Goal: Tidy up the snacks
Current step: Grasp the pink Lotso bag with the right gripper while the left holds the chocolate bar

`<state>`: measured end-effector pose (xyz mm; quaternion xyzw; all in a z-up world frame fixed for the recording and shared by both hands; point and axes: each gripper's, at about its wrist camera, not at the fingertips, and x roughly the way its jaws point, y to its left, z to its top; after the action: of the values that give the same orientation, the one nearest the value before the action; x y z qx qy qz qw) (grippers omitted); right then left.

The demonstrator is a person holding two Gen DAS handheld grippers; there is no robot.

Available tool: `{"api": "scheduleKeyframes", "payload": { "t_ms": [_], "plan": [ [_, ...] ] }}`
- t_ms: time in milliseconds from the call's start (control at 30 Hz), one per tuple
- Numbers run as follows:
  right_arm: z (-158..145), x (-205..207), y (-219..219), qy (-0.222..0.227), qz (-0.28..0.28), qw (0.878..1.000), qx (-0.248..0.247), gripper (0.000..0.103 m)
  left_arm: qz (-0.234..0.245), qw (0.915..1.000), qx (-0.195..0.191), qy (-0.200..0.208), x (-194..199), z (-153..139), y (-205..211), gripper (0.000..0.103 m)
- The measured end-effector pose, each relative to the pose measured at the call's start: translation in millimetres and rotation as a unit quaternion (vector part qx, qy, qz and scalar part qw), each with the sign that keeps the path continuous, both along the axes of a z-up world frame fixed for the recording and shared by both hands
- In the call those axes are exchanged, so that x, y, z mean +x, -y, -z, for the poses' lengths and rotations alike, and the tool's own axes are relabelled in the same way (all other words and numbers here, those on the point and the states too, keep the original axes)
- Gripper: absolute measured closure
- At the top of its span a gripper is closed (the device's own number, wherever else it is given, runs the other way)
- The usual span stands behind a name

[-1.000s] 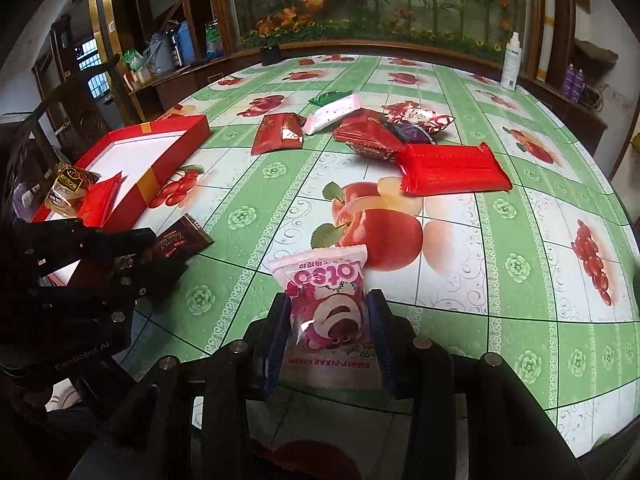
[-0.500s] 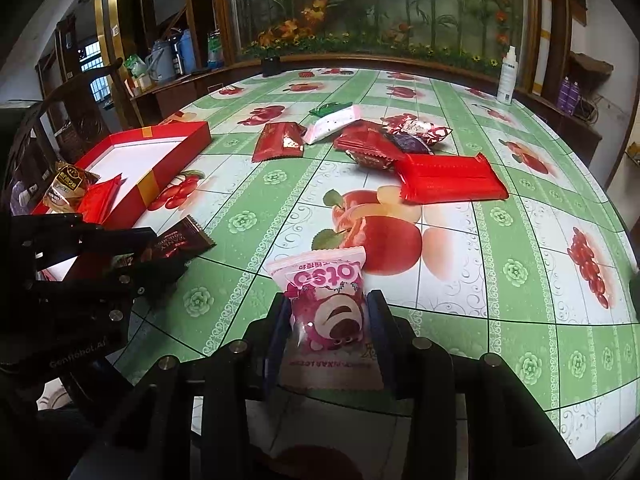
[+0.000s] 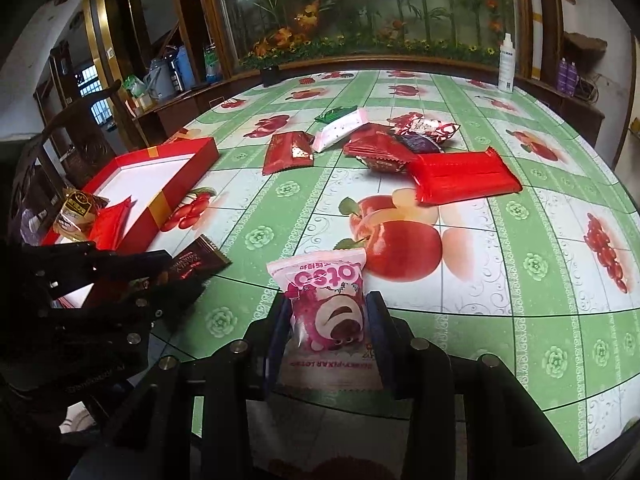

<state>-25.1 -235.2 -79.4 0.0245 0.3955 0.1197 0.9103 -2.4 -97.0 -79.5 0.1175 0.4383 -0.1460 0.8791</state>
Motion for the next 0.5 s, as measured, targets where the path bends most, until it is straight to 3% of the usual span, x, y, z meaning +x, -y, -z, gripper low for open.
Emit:
{"api": "scheduleKeyframes", "payload": {
  "t_ms": [500],
  "plan": [
    [0, 3, -22, -0.006, -0.013, 1.0, -0.02, 0.063, -0.012, 0.9996, -0.011, 0.022, -1, -9, -16, 0.071]
  ]
}}
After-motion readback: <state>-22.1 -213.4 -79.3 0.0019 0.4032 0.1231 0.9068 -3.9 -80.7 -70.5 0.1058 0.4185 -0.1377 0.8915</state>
